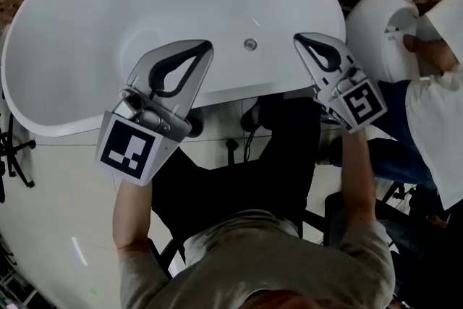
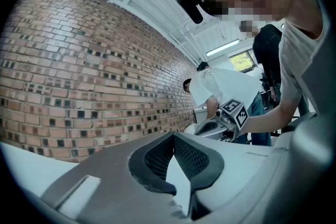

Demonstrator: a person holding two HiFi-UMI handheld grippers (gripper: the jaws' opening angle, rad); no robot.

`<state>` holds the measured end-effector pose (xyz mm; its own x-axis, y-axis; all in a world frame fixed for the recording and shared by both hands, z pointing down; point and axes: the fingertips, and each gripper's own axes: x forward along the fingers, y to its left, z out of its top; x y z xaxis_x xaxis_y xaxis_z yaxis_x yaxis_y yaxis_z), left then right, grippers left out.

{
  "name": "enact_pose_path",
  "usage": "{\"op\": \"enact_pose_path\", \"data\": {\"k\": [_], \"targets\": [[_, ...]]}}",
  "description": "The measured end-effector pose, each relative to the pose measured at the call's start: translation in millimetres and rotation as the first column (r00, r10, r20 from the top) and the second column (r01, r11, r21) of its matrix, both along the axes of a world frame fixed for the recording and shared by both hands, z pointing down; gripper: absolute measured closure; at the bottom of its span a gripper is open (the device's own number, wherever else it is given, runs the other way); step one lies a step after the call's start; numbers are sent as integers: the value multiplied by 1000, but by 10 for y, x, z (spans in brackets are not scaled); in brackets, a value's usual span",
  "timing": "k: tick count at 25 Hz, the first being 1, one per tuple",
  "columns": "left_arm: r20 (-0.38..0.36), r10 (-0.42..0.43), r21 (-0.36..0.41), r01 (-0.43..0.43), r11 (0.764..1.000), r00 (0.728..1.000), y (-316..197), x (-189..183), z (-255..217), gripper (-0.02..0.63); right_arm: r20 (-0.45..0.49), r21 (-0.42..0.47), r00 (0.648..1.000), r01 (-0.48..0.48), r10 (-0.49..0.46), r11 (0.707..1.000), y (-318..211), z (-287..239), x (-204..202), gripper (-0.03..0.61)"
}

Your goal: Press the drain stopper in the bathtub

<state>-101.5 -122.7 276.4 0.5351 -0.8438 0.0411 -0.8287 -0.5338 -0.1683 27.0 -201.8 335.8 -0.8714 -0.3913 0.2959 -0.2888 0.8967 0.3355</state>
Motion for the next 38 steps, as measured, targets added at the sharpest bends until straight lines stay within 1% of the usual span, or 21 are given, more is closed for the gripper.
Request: {"op": "enact_pose_path", "data": {"k": [2, 4, 7, 10, 12, 14, 16, 17, 18, 20, 22, 23, 24, 26, 27, 30, 32, 33, 34, 38], "targets": [[-2, 7, -37, -8, 999, 1000, -293, -75, 231, 606, 19, -65, 1000, -4, 5, 998, -336, 296, -116, 578], [-6, 15, -70, -15, 997, 1000, -602, -139, 475, 606, 0, -127, 1000, -15, 15, 992, -659, 627, -218, 578], [-13, 23, -112, -24, 993, 1000, -1074, -201, 853, 606, -77, -217, 997, -44, 28, 975, -1122, 1194, -335, 578], [-19, 38, -114, -40, 993, 999, -1462, -217, 1170, 606, -169, -306, 985, -86, 35, 948, -1523, 1851, -409, 578], [-29, 47, -104, -50, 993, 998, -1668, -206, 1377, 606, -225, -370, 973, -128, 45, 920, -1746, 2322, -413, 578], [-30, 53, -122, -56, 991, 998, -1843, -216, 1619, 606, -270, -446, 961, -185, 65, 876, -1951, 2788, -402, 578], [-23, 54, -125, -56, 991, 998, -2002, -259, 1809, 606, -334, -497, 940, -240, 72, 834, -2142, 3252, -403, 578], [-20, 51, -115, -53, 992, 998, -2065, -283, 1870, 606, -375, -506, 925, -261, 62, 822, -2226, 3478, -406, 578], [-20, 49, -105, -50, 993, 999, -2109, -300, 1911, 606, -415, -509, 909, -273, 45, 816, -2296, 3687, -412, 578], [-18, 45, -91, -47, 995, 999, -2140, -313, 1934, 606, -484, -501, 875, -275, -2, 820, -2392, 4056, -442, 578], [-7, 57, -81, -57, 995, 998, -2117, -298, 1893, 606, -548, -482, 834, -261, -55, 836, -2435, 4426, -465, 578], [-1, 63, -74, -63, 995, 998, -2104, -292, 1866, 606, -587, -465, 805, -251, -83, 849, -2448, 4626, -457, 578], [6, 66, -67, -65, 996, 998, -2100, -295, 1844, 606, -631, -443, 767, -238, -112, 864, -2457, 4830, -434, 578], [16, 58, -58, -57, 997, 998, -2109, -336, 1828, 606, -711, -404, 681, -194, -174, 894, -2428, 5211, -381, 578], [13, 49, -59, -48, 997, 999, -2116, -370, 1829, 606, -733, -398, 648, -161, -207, 903, -2376, 5370, -376, 578], [-6, 25, -59, -25, 998, 1000, -2142, -487, 1835, 606, -757, -412, 586, -81, -291, 908, -2198, 5736, -393, 578], [-26, 14, -61, -15, 998, 1000, -2156, -537, 1834, 606, -779, -406, 544, -57, -312, 912, -2140, 5929, -343, 578], [-34, 10, -63, -12, 998, 999, -2161, -553, 1834, 606, -789, -395, 531, -53, -310, 917, -2136, 6002, -324, 578], [-39, 8, -64, -11, 998, 999, -2165, -562, 1833, 606, -796, -383, 526, -54, -300, 922, -2147, 6058, -318, 578], [-45, 7, -53, -10, 999, 999, -2181, -544, 1801, 606, -801, -343, 546, -81, -247, 936, -2279, 6190, -346, 578]]}}
